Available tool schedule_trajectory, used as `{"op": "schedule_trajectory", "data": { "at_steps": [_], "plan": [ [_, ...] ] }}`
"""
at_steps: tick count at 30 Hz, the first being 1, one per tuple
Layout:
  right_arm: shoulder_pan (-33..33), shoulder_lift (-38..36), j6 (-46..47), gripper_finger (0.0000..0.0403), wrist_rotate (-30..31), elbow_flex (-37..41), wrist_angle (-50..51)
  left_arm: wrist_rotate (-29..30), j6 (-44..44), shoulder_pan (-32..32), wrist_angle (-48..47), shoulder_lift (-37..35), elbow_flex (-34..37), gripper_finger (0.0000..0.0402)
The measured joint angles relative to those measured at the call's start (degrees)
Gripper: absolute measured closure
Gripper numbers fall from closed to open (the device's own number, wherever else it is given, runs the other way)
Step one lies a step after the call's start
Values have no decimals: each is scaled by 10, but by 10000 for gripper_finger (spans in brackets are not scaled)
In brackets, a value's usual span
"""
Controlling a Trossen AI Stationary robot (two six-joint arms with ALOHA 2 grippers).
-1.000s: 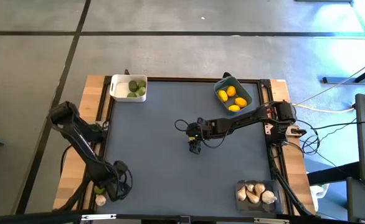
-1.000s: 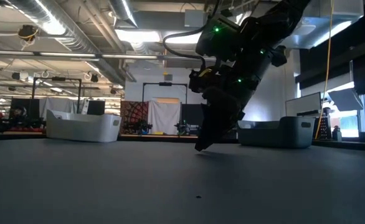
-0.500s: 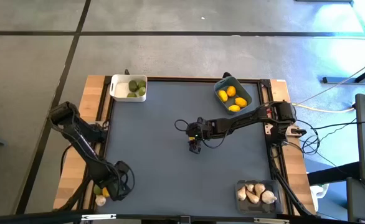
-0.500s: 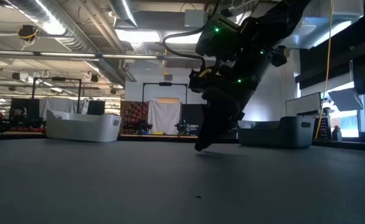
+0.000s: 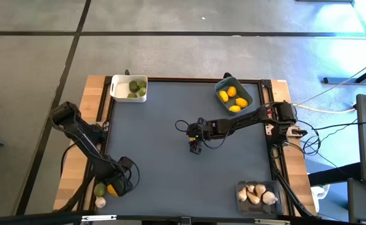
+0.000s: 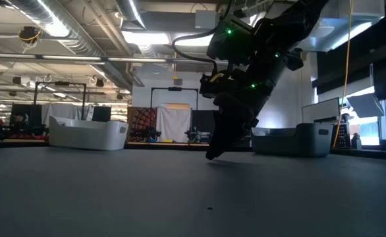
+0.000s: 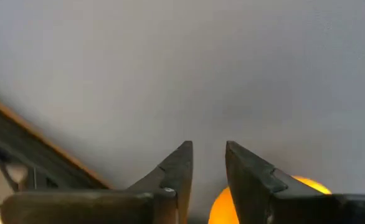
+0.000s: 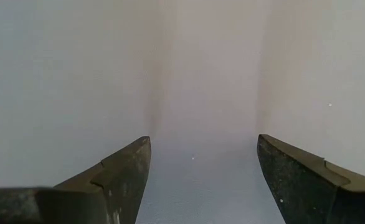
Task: Sort produce into baskets
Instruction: Put the lemon into the blue bin
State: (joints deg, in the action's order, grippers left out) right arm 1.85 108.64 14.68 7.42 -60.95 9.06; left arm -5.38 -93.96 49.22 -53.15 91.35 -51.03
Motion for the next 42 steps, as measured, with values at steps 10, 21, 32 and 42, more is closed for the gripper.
{"op": "schedule_trajectory", "data": {
  "at_steps": [10,21,32,42],
  "plan": [
    [0,0,0,109,-13,0,0,99,117,-4,1,0,0,175],
    [0,0,0,109,-14,0,0,230,290,-14,-4,0,-5,136],
    [0,0,0,109,-14,0,0,117,370,8,-44,-2,-139,143],
    [0,0,-15,109,-14,0,0,51,437,63,-43,0,-149,143]
  ]
}}
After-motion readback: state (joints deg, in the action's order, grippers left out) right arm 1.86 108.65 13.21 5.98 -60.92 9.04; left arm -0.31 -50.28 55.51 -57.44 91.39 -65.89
